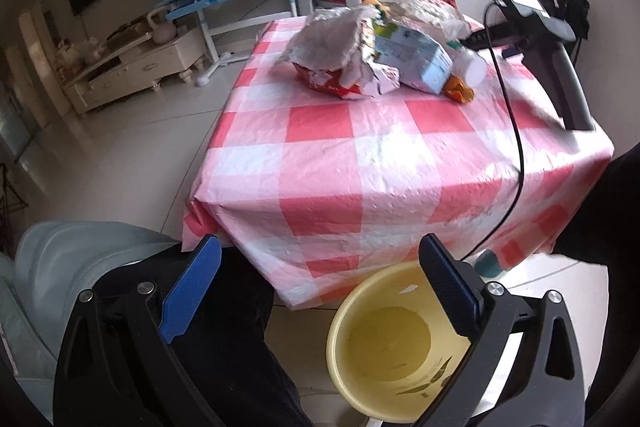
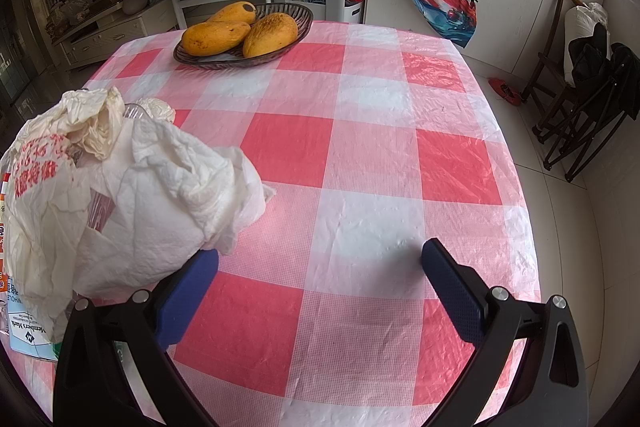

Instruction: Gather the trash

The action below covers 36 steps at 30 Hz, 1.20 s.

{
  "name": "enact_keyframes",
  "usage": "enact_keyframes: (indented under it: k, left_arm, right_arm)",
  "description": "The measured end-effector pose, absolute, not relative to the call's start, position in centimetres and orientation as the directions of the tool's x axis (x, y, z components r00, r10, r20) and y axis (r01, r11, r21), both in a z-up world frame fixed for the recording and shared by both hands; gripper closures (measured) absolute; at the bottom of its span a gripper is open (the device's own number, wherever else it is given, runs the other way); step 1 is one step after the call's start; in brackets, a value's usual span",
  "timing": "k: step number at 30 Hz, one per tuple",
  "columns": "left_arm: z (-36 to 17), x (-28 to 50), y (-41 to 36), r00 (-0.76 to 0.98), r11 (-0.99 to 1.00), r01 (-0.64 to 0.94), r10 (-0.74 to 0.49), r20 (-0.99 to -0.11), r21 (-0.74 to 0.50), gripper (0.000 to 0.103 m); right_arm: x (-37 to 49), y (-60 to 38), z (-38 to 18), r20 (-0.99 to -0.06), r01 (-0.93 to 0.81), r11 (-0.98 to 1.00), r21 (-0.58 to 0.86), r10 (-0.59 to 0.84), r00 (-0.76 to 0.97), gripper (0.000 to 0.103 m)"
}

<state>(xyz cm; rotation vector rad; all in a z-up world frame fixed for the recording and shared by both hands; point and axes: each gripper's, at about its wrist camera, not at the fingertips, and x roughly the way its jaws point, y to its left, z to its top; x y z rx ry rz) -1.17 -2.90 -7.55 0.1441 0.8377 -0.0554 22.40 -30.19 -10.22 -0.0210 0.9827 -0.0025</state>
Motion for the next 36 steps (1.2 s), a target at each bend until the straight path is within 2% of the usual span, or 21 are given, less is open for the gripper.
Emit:
enact_keyframes:
  k: [11, 14, 19, 24, 29, 36]
  left_arm:
    - [-8.6, 0.0, -2.9, 0.636, 0.997, 0.026, 0.043, -0.771, 0.077, 0.007]
    - [-8.1, 0.3, -2.9, 0.652, 0.994, 0.01, 0.075, -0.754, 0.107, 0.007]
    - [-5.5, 1.4, -2.4, 0.688, 0.995, -0.046, 0.093, -0.72, 0.085, 0.007]
    - [-3.9, 3.1, -3.2, 0.696, 0.99, -0.02, 0.112, -0.71, 0.136, 0.007]
    - [-3.4, 5.1, -3.4, 0.667, 0.993, -0.01, 0.097, -0.739, 0.121, 0.007]
    - [-2.6, 5.9, -4.8, 0.67, 0.99, 0.004, 0.104, -0.735, 0.143, 0.007]
  right_arm:
    - [22.4, -30.2, -10.2, -0.832, -0.007, 1.0, -0.019, -0.012, 0.555, 0.006]
    - [22.4, -30.2, -10.2, -0.832, -0.007, 1.0, -0.019, -0.011, 0.555, 0.006]
    - [22.4, -30.2, -10.2, -0.832, -0.008, 1.0, -0.019, -0.011, 0.555, 0.006]
    - [22.4, -30.2, -10.2, -0.832, -0.008, 1.0, -0.019, -0.011, 0.555, 0.006]
    - [22.4, -30.2, -10.2, -0.832, -0.008, 1.0, -0.019, -0.011, 0.554, 0.006]
    - [22.4, -30.2, -10.2, -0.832, 0.0, 1.0, -0.019, -0.016, 0.554, 0.006]
